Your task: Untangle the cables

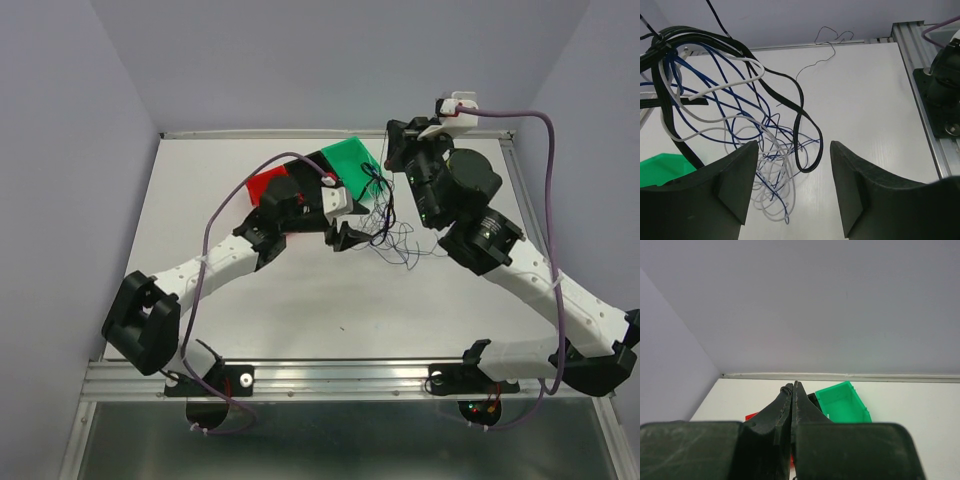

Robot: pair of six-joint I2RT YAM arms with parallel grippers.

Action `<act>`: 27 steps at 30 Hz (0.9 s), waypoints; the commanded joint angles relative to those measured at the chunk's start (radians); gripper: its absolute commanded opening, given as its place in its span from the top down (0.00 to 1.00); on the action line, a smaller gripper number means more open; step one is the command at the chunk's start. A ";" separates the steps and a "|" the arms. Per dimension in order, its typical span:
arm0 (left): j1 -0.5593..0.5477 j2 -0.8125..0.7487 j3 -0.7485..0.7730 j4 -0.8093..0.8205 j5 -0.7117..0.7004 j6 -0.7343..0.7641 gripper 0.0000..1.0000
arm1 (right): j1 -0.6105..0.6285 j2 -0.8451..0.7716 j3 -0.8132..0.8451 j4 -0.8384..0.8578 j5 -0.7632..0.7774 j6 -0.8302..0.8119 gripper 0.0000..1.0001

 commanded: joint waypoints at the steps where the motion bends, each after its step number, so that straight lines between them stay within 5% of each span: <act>1: -0.047 0.010 0.029 0.112 -0.034 -0.091 0.31 | 0.001 -0.039 0.049 0.047 -0.011 0.007 0.99; 10: -0.076 0.134 0.167 0.095 -0.115 -0.139 0.50 | 0.001 -0.070 0.037 0.047 -0.025 0.010 0.99; 17: -0.078 0.180 0.135 0.092 -0.166 -0.061 0.66 | 0.001 -0.087 0.034 0.047 -0.026 0.009 0.99; 19: -0.078 0.189 0.127 0.089 -0.167 -0.057 0.65 | 0.001 -0.094 0.033 0.047 -0.025 0.006 0.99; 23: -0.078 0.222 0.129 0.083 -0.198 -0.054 0.42 | 0.001 -0.111 0.030 0.047 -0.020 0.001 0.99; 27: -0.073 0.229 0.121 0.086 -0.187 -0.048 0.46 | 0.001 -0.124 0.026 0.047 -0.014 -0.002 0.99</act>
